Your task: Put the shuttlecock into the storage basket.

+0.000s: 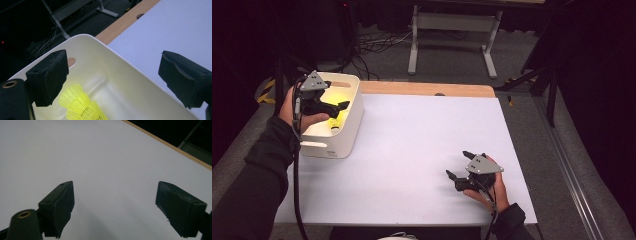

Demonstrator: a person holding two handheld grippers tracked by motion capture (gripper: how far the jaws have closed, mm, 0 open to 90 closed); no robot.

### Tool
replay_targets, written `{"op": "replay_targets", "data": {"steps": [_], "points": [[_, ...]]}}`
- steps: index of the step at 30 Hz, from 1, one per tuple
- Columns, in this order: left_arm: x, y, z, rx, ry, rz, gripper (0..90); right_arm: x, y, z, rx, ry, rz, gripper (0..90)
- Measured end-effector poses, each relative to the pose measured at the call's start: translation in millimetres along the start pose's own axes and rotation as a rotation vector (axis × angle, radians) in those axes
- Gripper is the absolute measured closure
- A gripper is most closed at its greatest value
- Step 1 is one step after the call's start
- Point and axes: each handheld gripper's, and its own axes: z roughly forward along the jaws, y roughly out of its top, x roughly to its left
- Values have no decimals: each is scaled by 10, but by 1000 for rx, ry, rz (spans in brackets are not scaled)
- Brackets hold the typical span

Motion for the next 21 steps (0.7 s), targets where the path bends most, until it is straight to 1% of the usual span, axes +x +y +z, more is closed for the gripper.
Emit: {"op": "replay_targets", "data": {"steps": [2, 4, 8, 10, 11, 13, 14, 16, 18, 20, 21], "points": [[-29, -6, -13, -3, -3, 16, 94, 0, 2, -3, -3, 1, -1, 163], [-52, -14, -31, -11, -12, 17, 91, 3, 4, -9, -4, 0, -5, 163], [-90, -26, -90, -47, -12, 20, 88, 10, 12, -19, -8, -1, -6, 163], [-111, -29, -113, -55, -14, 29, 88, 11, 17, -22, -9, -1, -7, 163], [-125, -26, -124, -53, -9, 44, 87, 15, 19, -24, -8, -2, -7, 163], [-136, -24, -132, -52, -9, 48, 83, 18, 24, -27, -10, 0, -8, 163], [-150, -28, -171, -79, -18, 45, 83, 23, 27, -28, -9, 1, -10, 163], [-169, -35, -204, -90, -19, 49, 76, 30, 31, -30, -10, 2, -11, 162], [-197, -43, -233, -99, -16, 64, 71, 35, 35, -29, -11, 3, -13, 162], [-208, -46, -250, -105, -21, 66, 70, 37, 36, -29, -11, 2, -15, 162], [-229, -56, -275, -126, -28, 60, 69, 41, 38, -33, -12, 3, -16, 162]]}}
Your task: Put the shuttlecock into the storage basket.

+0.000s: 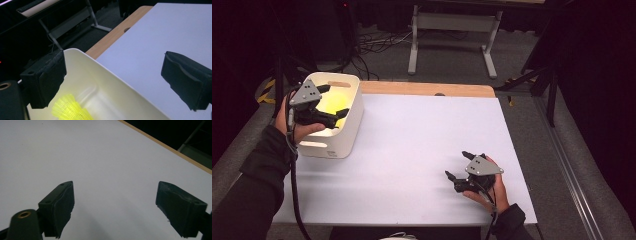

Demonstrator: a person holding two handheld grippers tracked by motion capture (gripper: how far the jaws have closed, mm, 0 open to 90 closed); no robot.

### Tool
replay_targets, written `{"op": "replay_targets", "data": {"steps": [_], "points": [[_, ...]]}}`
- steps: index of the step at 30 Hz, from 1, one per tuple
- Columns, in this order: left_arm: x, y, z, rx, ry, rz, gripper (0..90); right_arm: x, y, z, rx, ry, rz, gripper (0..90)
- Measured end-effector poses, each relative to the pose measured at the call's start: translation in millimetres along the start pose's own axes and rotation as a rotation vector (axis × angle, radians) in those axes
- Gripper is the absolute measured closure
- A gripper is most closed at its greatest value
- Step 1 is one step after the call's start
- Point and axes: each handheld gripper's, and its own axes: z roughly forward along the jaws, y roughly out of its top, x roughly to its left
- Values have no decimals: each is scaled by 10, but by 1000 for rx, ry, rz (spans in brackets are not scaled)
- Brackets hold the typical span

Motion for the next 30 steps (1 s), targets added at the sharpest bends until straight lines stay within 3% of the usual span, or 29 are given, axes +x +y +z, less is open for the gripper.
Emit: {"op": "replay_targets", "data": {"steps": [10, 30], "points": [[-137, -40, -42, -46, -32, 1, 60, 16, 17, -15, -12, 2, -5, 159], [-506, -39, -155, -132, -60, 69, 63, 45, 33, -27, -15, 3, -12, 158]]}}
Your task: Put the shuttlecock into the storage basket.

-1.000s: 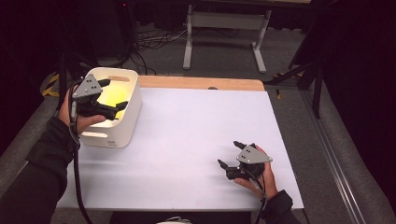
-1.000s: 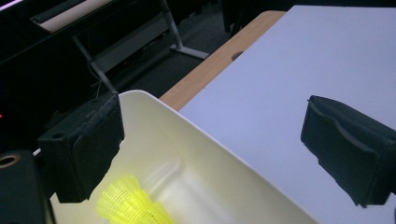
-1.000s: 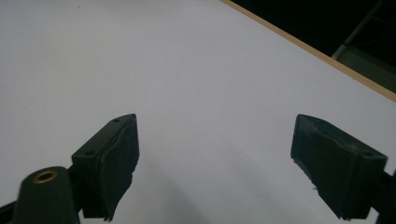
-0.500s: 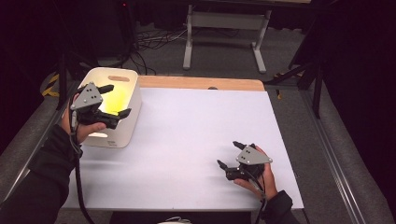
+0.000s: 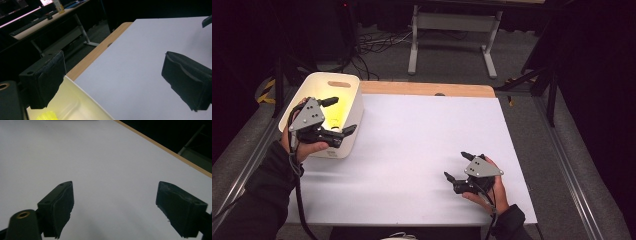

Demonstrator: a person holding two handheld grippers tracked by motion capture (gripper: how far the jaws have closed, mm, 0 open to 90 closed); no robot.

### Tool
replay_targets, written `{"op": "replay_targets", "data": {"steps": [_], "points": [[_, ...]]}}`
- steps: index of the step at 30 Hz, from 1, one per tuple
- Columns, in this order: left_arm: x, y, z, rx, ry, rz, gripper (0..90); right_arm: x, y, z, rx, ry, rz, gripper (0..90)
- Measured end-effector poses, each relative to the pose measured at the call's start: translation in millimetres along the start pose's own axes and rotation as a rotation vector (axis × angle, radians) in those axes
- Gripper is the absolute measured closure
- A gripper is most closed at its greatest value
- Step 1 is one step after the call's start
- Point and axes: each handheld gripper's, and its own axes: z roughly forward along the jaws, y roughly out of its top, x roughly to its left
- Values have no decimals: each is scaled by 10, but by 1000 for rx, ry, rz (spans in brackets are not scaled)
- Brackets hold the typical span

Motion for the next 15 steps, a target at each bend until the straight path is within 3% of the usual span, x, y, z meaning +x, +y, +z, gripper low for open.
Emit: {"op": "replay_targets", "data": {"steps": [15], "points": [[-285, -38, 47, -34, -43, 24, 60, 16, 7, -11, -13, 7, -4, 158]]}}
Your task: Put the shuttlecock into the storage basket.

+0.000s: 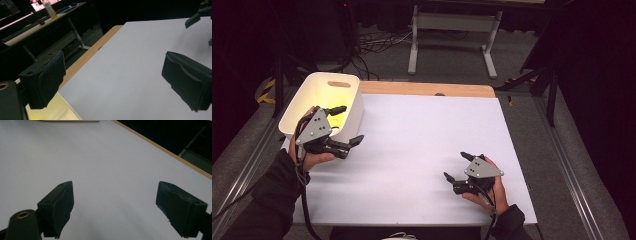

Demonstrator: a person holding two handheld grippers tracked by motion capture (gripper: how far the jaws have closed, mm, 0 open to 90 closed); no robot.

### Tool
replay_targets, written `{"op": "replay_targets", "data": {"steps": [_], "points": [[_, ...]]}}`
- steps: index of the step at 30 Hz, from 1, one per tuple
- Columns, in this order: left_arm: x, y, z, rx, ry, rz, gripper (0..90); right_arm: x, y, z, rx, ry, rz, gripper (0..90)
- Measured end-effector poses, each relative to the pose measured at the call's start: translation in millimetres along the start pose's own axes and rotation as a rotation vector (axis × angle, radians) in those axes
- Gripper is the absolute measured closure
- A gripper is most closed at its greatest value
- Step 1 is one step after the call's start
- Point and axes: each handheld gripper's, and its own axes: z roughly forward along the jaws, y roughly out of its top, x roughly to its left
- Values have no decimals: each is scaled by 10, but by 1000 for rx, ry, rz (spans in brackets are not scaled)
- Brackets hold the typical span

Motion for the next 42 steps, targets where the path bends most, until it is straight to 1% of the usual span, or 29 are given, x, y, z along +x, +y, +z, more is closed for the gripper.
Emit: {"op": "replay_targets", "data": {"steps": [2, 6, 8, 13, 14, 15, 16, 17, 19, 22, 24, 25, 27, 28, 30, 33, 35, 37, 38, 40, 42], "points": [[-37, -7, 10, 3, 0, 9, 57, 7, 2, 1, 1, 1, -2, 158], [-107, -39, 24, -9, -11, 12, 59, 16, 5, -2, 2, 2, -5, 158], [-149, -63, 24, -23, 0, 7, 69, 22, 8, -4, 0, 5, -4, 158], [-207, -111, 36, -30, -1, -6, 74, 28, 11, -8, 0, 5, -6, 158], [-231, -131, 47, -20, -11, -2, 74, 29, 12, -9, -1, 6, -7, 158], [-274, -152, 57, -15, -12, 9, 72, 37, 17, -12, -3, 9, -8, 158], [-274, -152, 57, -15, -12, 9, 72, 37, 17, -12, -3, 9, -8, 158], [-314, -167, 69, -2, -24, 24, 72, 48, 22, -11, -4, 11, -8, 158], [-356, -184, 82, 0, -40, 19, 74, 58, 27, -7, -4, 15, -13, 158], [-416, -220, 97, 6, -53, 25, 76, 75, 31, -3, -3, 21, -14, 158], [-435, -237, 101, 4, -50, 30, 76, 79, 33, -4, -4, 21, -15, 158], [-463, -258, 113, 9, -56, 24, 76, 84, 35, -4, -5, 21, -15, 158], [-505, -296, 130, 22, -53, 42, 76, 96, 39, -5, -5, 24, -19, 158], [-525, -316, 143, 28, -60, 40, 76, 100, 40, -4, -4, 25, -21, 158], [-540, -330, 152, 36, -61, 43, 76, 105, 42, -3, -4, 25, -22, 158], [-590, -372, 177, 61, -60, 68, 76, 121, 53, -2, -4, 30, -23, 158], [-610, -392, 182, 63, -67, 71, 76, 134, 61, -5, -7, 34, -23, 158], [-624, -407, 184, 65, -63, 78, 76, 139, 64, -7, -8, 34, -25, 158], [-638, -431, 185, 63, -64, 78, 76, 153, 70, -9, -11, 36, -28, 158], [-655, -478, 198, 59, -70, 62, 76, 158, 71, -9, -12, 38, -29, 157], [-678, -539, 213, 60, -66, 56, 76, 163, 66, -4, -6, 39, -26, 156]]}}
